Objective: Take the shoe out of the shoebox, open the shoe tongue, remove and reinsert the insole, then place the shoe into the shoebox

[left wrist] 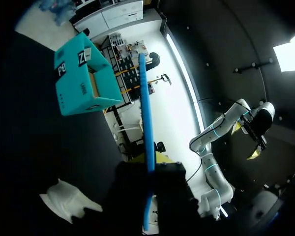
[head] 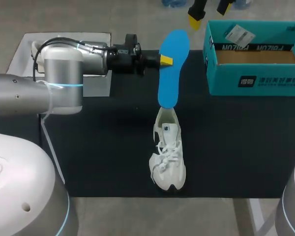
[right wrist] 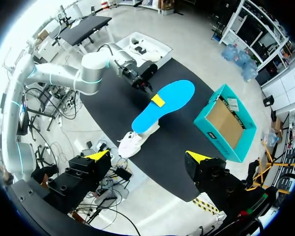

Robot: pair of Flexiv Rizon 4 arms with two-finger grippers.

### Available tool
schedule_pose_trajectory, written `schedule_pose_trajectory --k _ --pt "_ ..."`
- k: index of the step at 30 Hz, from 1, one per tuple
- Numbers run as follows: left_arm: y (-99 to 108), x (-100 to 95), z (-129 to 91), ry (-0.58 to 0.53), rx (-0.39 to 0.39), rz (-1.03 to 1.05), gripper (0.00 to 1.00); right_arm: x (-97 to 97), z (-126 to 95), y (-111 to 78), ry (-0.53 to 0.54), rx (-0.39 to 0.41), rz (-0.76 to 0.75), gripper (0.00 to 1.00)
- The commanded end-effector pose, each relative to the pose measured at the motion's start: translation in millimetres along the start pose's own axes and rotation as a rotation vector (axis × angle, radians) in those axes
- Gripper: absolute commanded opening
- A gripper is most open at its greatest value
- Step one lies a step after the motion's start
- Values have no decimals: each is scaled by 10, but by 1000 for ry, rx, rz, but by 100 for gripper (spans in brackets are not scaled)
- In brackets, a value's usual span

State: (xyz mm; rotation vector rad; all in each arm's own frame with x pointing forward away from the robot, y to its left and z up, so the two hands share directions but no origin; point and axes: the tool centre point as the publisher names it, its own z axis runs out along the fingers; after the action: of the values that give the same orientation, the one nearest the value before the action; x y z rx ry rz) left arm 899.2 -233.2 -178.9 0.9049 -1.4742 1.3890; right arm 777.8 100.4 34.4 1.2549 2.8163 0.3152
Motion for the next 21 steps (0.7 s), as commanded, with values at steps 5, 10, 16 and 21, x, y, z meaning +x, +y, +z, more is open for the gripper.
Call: schedule_pose_trajectory --k 5,10,16,21 --pt "3 3 -3 -2 0 0 0 -1 1 4 0 1 1 100" --pt "16 95 3 36 -9 70 0 -1 1 4 0 1 1 100" --pt "91 430 -92 104 -45 620 0 -1 1 4 0 1 1 100" --pt "272 525 -175 107 -61 844 0 -1 1 4 0 1 1 100"
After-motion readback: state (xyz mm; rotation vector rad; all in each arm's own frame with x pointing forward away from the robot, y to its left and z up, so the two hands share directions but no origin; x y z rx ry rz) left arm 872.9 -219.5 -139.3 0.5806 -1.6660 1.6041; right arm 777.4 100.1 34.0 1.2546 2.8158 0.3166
